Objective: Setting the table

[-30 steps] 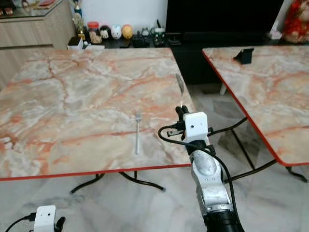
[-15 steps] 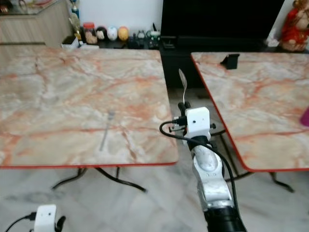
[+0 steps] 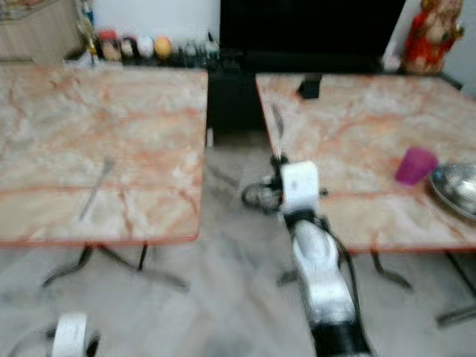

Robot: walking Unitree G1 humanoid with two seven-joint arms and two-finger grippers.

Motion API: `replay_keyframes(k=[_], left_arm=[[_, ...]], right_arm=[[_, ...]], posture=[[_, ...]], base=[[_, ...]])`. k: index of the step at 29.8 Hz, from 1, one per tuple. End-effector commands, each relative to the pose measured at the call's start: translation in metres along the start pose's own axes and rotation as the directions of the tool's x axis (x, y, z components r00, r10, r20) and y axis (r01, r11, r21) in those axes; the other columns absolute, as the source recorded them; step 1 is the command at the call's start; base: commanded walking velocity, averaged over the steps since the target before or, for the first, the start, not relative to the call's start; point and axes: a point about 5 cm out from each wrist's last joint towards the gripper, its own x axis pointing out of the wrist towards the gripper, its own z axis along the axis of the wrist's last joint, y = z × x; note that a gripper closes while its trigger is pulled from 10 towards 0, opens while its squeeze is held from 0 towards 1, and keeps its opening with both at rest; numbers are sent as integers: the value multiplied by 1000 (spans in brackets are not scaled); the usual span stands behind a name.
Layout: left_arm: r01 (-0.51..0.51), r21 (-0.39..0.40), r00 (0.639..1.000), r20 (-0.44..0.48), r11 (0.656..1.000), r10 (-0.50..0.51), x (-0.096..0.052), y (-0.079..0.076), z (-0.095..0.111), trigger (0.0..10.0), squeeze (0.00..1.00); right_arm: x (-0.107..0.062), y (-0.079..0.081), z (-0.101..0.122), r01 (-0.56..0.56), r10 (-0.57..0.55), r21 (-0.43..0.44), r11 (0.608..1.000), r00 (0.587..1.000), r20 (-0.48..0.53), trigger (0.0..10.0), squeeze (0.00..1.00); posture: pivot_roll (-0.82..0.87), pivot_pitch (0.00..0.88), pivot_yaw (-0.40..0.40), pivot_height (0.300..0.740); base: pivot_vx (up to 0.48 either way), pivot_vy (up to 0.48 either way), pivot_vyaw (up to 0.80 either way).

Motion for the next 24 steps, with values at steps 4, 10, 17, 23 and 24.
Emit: replay_keyframes(k=[4, 10, 17, 23, 24], left_arm=[[3, -5, 1000, -11, 1000, -3, 0, -1, -1, 10000, 0], [1, -2, 1000, -13, 1000, -1, 1, 0, 0, 10000, 0], [5, 3, 1000, -6, 1000, -5, 1, 0, 1, 10000, 0], [12, 9, 1000, -5, 1000, -11, 1, -1, 2, 10000, 0], [12, 10, 1000, -4, 1000, -12, 1, -1, 2, 10000, 0]], right_arm=[[3, -10, 8, 26, -26, -15, 1000, 999, 25, 10000, 0], [5, -12, 9, 24, -24, -20, 1000, 999, 25, 10000, 0], [9, -13, 11, 21, -20, -29, 999, 1000, 24, 10000, 0], [10, -14, 12, 21, -20, -35, 999, 1000, 23, 10000, 0], [10, -14, 12, 21, -20, -36, 999, 1000, 22, 10000, 0]], posture=[[-14, 0, -2, 724], [-17, 0, -2, 724], [-26, 0, 4, 724], [-32, 0, 8, 724], [-32, 0, 8, 724]], base=[[0, -463, 0], [0, -466, 0], [0, -466, 0], [0, -465, 0], [0, -465, 0]])
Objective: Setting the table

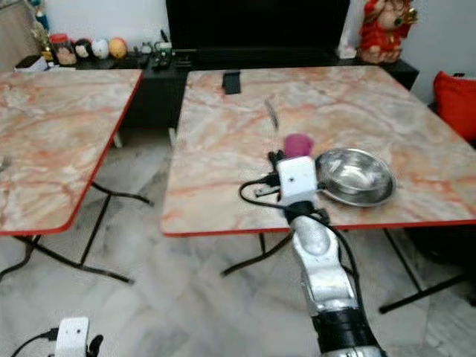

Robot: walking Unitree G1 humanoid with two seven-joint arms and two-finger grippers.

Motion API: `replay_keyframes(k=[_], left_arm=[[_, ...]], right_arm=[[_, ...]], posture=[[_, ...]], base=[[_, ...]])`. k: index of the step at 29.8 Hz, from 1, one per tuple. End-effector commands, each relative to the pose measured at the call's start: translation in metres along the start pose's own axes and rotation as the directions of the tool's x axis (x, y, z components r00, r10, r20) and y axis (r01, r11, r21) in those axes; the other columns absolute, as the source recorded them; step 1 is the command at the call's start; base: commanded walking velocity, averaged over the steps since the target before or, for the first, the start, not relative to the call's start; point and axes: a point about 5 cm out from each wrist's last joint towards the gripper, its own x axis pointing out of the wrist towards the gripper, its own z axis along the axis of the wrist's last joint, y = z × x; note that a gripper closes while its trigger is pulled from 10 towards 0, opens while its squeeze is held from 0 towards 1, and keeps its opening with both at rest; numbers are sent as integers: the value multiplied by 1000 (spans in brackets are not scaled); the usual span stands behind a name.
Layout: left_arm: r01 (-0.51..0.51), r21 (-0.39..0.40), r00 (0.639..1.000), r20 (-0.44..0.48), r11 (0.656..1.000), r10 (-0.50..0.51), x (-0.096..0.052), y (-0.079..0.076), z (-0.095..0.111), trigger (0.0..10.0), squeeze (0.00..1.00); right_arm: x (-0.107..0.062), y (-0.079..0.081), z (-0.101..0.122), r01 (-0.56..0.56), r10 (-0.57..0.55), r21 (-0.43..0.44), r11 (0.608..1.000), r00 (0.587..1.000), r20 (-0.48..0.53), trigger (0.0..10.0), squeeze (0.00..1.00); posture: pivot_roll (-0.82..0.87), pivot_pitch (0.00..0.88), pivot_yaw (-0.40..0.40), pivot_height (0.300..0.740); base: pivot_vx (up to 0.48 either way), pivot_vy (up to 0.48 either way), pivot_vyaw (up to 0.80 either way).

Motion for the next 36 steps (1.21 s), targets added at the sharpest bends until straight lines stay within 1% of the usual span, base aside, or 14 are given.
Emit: replay_keyframes(k=[1, 10, 15, 20, 26, 36], left_arm=[[-6, 8, 1000, -20, 1000, 6, -1, 5, -4, 10000, 0], [-9, 9, 1000, -16, 1000, 9, 0, 6, -2, 10000, 0], [-15, 5, 1000, -24, 1000, 15, -1, 8, -5, 10000, 0], [-18, -8, 999, -36, 1000, 18, -2, 8, -7, 10000, 0], [-12, -40, 1000, -4, 999, 12, -1, 8, -3, 10000, 0], [-6, -46, 1000, -13, 999, 5, -1, 8, -3, 10000, 0]], right_arm=[[3, 8, 4, -25, 25, 7, 1000, 1000, 10, 10000, 0], [4, 7, 3, -21, 21, -1, 1000, 1000, -5, 10000, 0], [4, 5, 1, -14, 14, -1, 1000, 1000, -14, 10000, 0], [4, 4, 1, -9, 9, -4, 1000, 1000, -20, 10000, 0], [6, 2, 1, -1, 1, -7, 1000, 1000, -22, 10000, 0], [7, -1, 2, 13, -13, -4, 1000, 1000, -17, 10000, 0]], posture=[[-32, 0, 8, 724], [-28, 0, 5, 724], [-29, 0, 6, 724], [-29, 0, 4, 724], [-27, 0, 2, 724], [-28, 0, 1, 724]], base=[[0, -465, 0], [0, -465, 0], [0, -461, 0], [0, 0, 0], [0, 0, 0], [0, 0, 0]])
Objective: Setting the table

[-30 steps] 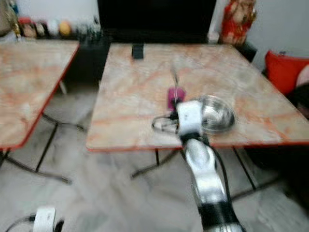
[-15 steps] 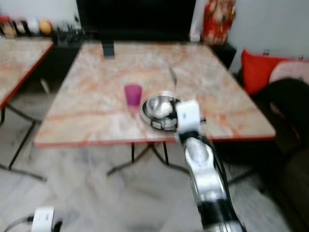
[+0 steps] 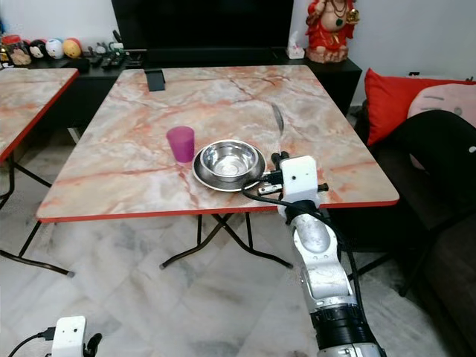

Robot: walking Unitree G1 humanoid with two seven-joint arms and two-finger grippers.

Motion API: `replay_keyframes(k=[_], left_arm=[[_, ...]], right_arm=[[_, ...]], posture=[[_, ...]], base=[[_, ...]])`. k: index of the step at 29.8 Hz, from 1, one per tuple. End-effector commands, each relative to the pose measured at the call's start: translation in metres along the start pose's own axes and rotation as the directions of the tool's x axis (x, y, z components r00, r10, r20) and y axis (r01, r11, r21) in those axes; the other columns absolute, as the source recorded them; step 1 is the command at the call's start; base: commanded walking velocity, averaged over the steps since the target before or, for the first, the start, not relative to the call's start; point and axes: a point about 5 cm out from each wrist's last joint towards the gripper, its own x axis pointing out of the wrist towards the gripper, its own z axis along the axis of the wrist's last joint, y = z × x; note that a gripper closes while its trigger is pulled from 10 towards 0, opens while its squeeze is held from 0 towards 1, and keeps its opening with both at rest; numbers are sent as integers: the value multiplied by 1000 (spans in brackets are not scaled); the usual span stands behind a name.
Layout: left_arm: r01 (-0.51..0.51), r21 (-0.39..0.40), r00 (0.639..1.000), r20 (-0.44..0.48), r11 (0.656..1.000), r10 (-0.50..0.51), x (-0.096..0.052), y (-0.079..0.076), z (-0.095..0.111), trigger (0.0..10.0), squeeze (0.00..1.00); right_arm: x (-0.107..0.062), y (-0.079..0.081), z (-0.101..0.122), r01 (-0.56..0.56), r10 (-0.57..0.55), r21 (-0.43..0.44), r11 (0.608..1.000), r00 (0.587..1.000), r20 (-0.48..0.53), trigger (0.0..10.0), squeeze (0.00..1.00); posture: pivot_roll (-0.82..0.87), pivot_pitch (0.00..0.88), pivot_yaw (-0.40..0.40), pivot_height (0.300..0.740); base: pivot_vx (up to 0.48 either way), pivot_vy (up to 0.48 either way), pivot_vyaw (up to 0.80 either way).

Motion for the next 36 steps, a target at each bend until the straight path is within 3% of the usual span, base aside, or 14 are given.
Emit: replay_keyframes(k=[1, 36], left_arm=[[-2, -14, 1000, -10, 1000, 2, 0, 1, -2, 10000, 0], [6, -1, 1000, -20, 1000, -6, -1, -2, -4, 10000, 0]], right_arm=[[3, -2, 6, 8, -8, -2, 1000, 1000, 20, 10000, 0], [7, -5, 11, 22, -22, 4, 1000, 999, 36, 10000, 0]], posture=[[-28, 0, 1, 724], [-33, 0, 1, 724]], base=[[0, 0, 0], [247, 0, 0]])
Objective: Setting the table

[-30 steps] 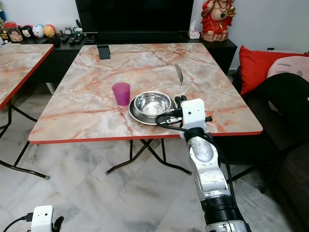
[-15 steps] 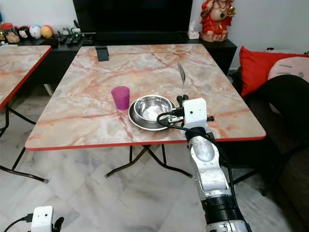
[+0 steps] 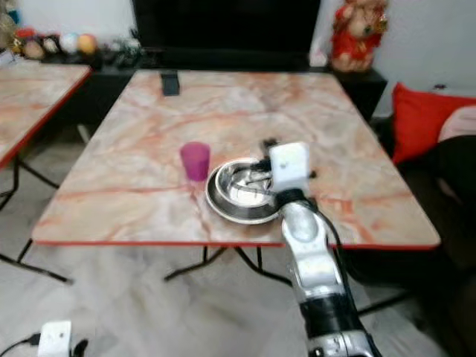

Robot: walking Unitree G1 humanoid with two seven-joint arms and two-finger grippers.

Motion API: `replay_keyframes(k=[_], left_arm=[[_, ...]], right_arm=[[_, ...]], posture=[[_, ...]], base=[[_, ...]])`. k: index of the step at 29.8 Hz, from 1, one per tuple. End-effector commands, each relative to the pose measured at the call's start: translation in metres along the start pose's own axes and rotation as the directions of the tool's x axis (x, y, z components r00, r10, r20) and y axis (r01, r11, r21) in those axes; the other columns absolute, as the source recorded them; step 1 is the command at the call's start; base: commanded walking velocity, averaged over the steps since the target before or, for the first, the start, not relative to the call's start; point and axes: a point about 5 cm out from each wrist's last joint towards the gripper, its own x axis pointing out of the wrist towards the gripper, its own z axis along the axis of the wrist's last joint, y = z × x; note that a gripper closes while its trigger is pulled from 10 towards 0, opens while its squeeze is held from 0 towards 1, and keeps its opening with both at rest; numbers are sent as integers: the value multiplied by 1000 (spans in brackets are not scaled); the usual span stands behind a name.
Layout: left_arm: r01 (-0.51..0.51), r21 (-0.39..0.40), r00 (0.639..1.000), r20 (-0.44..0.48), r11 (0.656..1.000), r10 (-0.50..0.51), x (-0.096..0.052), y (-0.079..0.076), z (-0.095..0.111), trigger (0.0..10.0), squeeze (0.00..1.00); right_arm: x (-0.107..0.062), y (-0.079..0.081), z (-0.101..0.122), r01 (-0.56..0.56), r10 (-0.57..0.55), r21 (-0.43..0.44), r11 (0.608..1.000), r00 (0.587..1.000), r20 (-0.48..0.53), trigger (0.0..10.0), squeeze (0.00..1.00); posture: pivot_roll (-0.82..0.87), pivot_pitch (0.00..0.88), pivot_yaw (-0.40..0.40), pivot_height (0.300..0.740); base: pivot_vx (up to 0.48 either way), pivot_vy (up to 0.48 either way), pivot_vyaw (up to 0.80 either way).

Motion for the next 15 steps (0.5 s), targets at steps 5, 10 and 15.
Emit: replay_keyframes(k=[5, 10, 15], left_arm=[[20, -4, 1000, -1, 1000, -20, 1, -10, 2, 10000, 0], [16, -6, 1000, 2, 1000, -16, 1, -8, 2, 10000, 0], [9, -7, 1000, 10, 1000, -9, 2, -7, 4, 10000, 0]], right_arm=[[-3, -14, -3, 42, -42, -5, 999, 999, -20, 10000, 0], [-1, -14, -2, 41, -41, -4, 999, 999, -19, 10000, 0], [-1, -13, -2, 41, -41, -2, 999, 999, -19, 10000, 0]], posture=[[-32, 0, -1, 724], [-30, 0, -2, 724], [-31, 0, 0, 724]], base=[[292, 0, 0], [292, 0, 0], [286, 0, 0]])
